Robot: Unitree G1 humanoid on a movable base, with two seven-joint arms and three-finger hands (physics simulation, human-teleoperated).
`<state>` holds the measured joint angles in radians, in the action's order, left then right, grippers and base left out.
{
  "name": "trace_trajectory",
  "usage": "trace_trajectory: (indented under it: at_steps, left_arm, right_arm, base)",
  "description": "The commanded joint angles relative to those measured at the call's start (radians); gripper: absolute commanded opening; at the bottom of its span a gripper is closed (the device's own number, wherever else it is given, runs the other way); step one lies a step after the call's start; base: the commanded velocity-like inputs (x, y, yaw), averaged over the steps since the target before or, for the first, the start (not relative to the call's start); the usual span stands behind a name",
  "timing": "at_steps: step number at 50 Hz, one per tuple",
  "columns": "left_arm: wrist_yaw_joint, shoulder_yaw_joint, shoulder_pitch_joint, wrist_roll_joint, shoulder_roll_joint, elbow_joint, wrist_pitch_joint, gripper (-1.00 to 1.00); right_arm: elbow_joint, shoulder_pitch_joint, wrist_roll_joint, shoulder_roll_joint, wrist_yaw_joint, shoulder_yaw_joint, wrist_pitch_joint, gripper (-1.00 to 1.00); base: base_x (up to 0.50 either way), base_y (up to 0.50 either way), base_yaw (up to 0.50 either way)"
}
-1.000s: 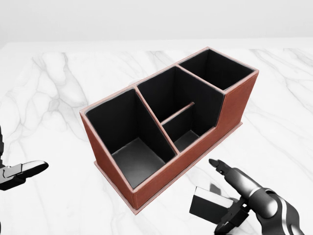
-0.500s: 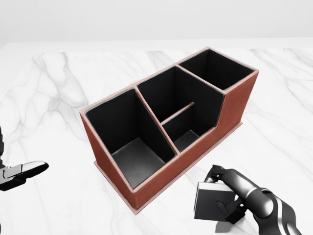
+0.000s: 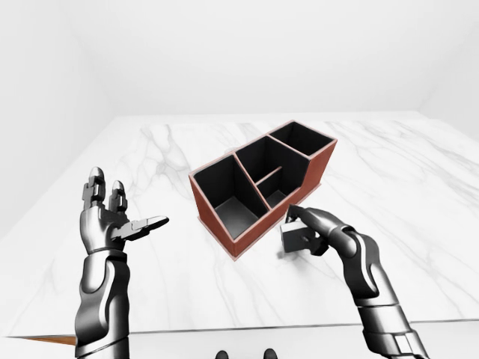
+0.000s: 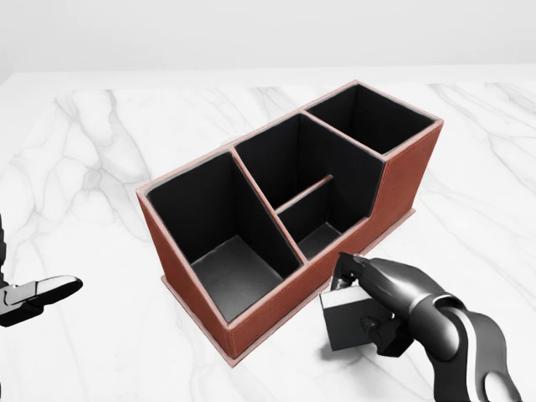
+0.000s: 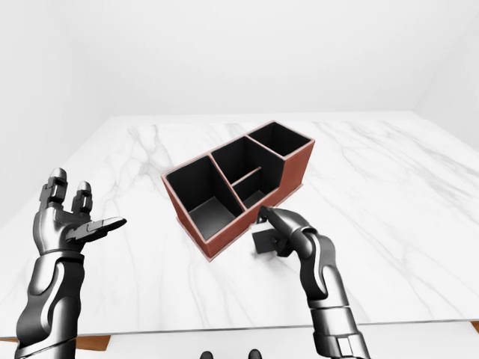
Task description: Pick up the book and place it in the left compartment of the caddy.
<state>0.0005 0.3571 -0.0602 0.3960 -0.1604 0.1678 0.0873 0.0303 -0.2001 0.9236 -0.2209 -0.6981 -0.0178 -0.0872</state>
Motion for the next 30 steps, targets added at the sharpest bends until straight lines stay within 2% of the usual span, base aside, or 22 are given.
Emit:
trace_trajectory:
  at_steps: [1,16,19,20,30]
  left_arm:
    - [0.000,0.003,0.007,0.005,0.002,0.019,0.000,1.00]
    - [0.002,-0.001,0.004,-0.001,0.004,0.014,0.000,1.00]
    - [0.003,-0.001,0.006,0.000,0.004,0.021,0.000,1.00]
    - [0.002,0.000,0.007,0.001,0.005,0.022,0.000,1.00]
    - [0.002,-0.002,0.010,-0.003,0.007,0.027,0.000,1.00]
  right_arm:
    - [-0.315,-0.004,0.223,0.044,0.000,0.007,0.000,-1.00]
    - [-0.476,-0.089,0.492,0.119,0.000,-0.012,0.000,-1.00]
    - [-0.473,-0.098,0.488,0.119,0.000,-0.034,0.000,-1.00]
    - [-0.492,-0.111,0.444,0.137,0.000,-0.040,0.000,-1.00]
    - [-0.604,-0.181,0.400,0.158,0.000,0.002,0.000,-1.00]
  base:
    - [0.00,0.00,0.00]
    - [0.00,0.00,0.00]
    - [0.00,0.00,0.00]
    - [0.00,0.00,0.00]
    - [0.00,0.00,0.00]
